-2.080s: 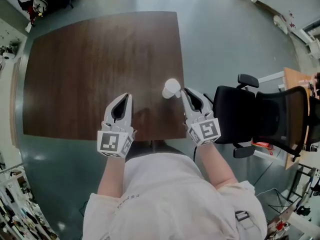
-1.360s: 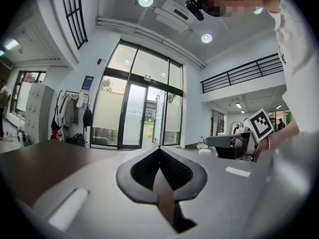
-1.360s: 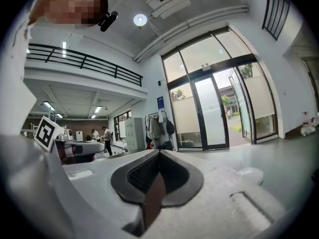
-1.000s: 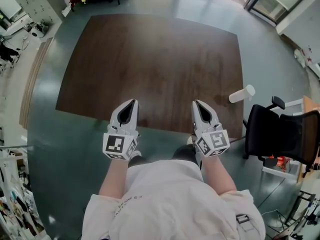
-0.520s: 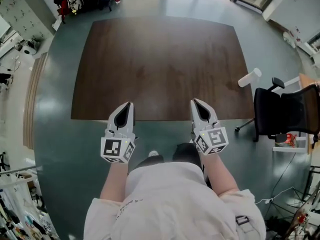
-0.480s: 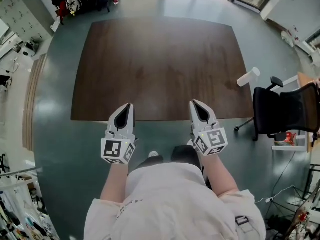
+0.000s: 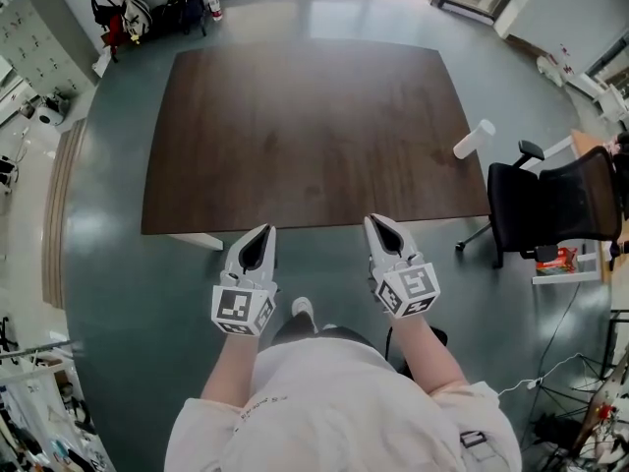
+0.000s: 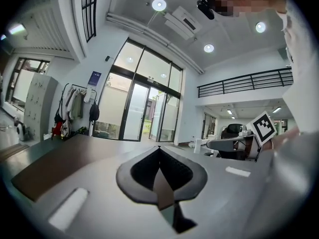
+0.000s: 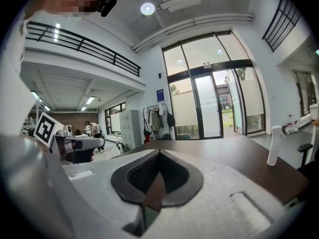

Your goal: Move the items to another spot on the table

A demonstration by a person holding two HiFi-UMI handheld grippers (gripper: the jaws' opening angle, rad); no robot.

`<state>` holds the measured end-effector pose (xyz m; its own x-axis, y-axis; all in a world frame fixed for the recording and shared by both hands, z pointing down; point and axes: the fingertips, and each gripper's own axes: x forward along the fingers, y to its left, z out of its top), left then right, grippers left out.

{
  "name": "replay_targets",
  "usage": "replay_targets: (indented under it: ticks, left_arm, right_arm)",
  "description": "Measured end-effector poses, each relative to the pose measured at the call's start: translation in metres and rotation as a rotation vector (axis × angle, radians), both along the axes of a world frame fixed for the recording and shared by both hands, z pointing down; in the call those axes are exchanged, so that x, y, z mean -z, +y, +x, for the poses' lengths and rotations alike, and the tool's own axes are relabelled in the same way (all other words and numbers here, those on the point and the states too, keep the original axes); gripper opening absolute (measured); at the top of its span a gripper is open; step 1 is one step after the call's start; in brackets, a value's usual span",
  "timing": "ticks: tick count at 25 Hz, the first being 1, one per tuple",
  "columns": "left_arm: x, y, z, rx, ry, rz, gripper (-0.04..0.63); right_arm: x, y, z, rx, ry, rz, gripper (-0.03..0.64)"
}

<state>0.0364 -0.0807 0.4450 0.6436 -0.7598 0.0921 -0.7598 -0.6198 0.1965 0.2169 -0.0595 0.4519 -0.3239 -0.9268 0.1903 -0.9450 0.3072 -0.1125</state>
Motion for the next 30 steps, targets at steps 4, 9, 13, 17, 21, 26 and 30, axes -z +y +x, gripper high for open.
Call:
replay_targets:
  ticks: [4,9,13,17,21,26,30]
  left_arm:
    - [0.007,0.028,0.010,-0.010,-0.003,0.006,0.017]
    - [0.023,0.077,0.020,-0.001,0.002,0.033,0.017]
    - [0.031,0.116,0.026,-0.005,-0.004,0.050,0.017]
    - [0.037,0.146,0.028,0.004,-0.005,0.079,0.017]
    - [0.042,0.165,0.021,0.002,-0.008,0.100,0.017]
    - [0.049,0.176,0.020,-0.008,0.013,0.105,0.017]
    - [0.053,0.180,0.014,-0.016,0.010,0.122,0.017]
  right_arm:
    - [0.002,0.031,-0.004,0.014,-0.002,-0.001,-0.008]
    - [0.006,0.076,-0.007,0.063,0.006,0.001,-0.008]
    - [0.010,0.110,-0.009,0.088,0.013,0.020,-0.008]
    - [0.006,0.137,-0.010,0.099,0.019,0.023,-0.008]
    - [0.011,0.158,-0.020,0.107,0.039,0.047,-0.008]
    - [0.022,0.174,-0.019,0.094,0.063,0.069,-0.008]
    - [0.027,0.179,-0.022,0.083,0.074,0.081,-0.008]
